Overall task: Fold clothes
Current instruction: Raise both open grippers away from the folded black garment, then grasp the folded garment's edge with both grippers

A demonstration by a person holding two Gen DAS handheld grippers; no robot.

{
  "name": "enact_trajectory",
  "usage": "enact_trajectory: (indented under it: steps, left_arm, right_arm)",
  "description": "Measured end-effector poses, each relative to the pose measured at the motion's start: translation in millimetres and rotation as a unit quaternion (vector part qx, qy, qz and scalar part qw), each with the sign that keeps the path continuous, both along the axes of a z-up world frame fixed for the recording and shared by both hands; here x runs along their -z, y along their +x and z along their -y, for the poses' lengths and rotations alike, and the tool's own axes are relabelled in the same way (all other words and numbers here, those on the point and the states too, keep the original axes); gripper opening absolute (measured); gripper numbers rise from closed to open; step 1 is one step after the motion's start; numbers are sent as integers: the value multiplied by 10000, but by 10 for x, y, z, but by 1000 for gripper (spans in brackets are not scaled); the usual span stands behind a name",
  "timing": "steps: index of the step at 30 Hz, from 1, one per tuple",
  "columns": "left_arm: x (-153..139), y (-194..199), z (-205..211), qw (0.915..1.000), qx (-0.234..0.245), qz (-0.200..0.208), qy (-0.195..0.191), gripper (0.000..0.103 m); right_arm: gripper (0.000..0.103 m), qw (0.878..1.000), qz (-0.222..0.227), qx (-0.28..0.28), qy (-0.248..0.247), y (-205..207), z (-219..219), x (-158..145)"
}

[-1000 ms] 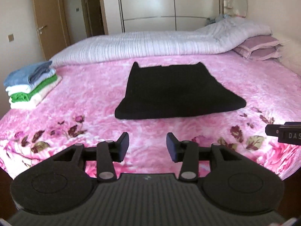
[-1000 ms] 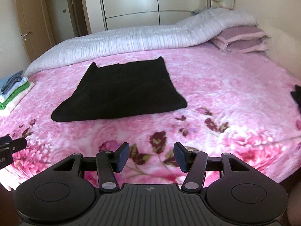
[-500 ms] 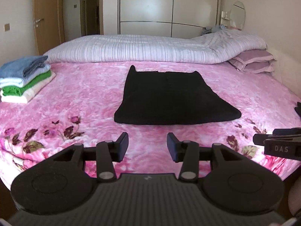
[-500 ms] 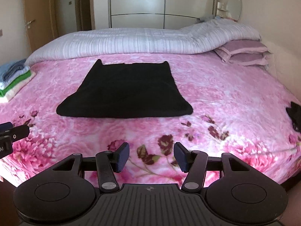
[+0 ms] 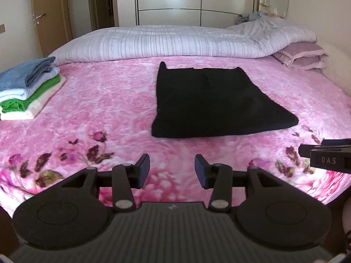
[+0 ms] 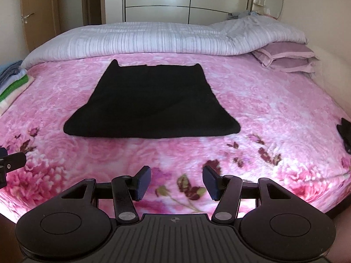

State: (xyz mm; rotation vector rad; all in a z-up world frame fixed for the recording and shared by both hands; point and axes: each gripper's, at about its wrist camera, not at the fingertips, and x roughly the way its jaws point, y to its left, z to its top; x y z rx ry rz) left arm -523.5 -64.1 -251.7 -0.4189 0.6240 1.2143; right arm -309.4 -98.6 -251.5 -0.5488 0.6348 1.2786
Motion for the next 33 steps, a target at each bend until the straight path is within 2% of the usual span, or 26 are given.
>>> enact_trajectory:
  steps: [6,12,15,20,21,24,25,27,28,30,33]
  left_arm:
    - [-38,43,-10,9998,-147,-106,7,42]
    - [62,326,-95,9985,-530,-53,-93,42]
    - [121,552,-147,9977,-627,-142,-194,42]
    - [208,965,-245,9979,-353,-450,-310,43]
    - [233,1005,-277,9979,-299,-447,-349,44]
    - [370,935,-467,9975,-230,68,-663,44]
    - [426,822,-566,9949,-321,448,-840,44]
    - [539,594,-765,9842,-502,1207,-1191,44]
    - [598,485,-855,9765,-668,1564,-1326,44]
    - [716,266,-1035,9557,-997,2270,-1589,44]
    - [889,82,-1315,9294,-1337,2966,-1743,46]
  right_arm:
    - [56,9996,-76,-272,45,-61,-112,46]
    - [56,9973,197,-711,-34,100,-199,161]
    - [56,9970,221,-739,-50,321,-210,219]
    - [56,9990,-44,-431,-147,799,-256,355]
    - [56,9992,-107,-354,-178,887,-278,394]
    - [56,9986,-451,-118,-236,1158,-332,528]
    - [56,9973,-700,-74,-229,1259,-346,572]
    - [56,9878,-1548,45,-188,1520,-381,683]
    - [56,9806,-1949,134,-162,1633,-406,736]
    - [56,9599,-2783,333,-71,1875,-476,857]
    - [56,9281,-3647,741,110,2130,-619,1010]
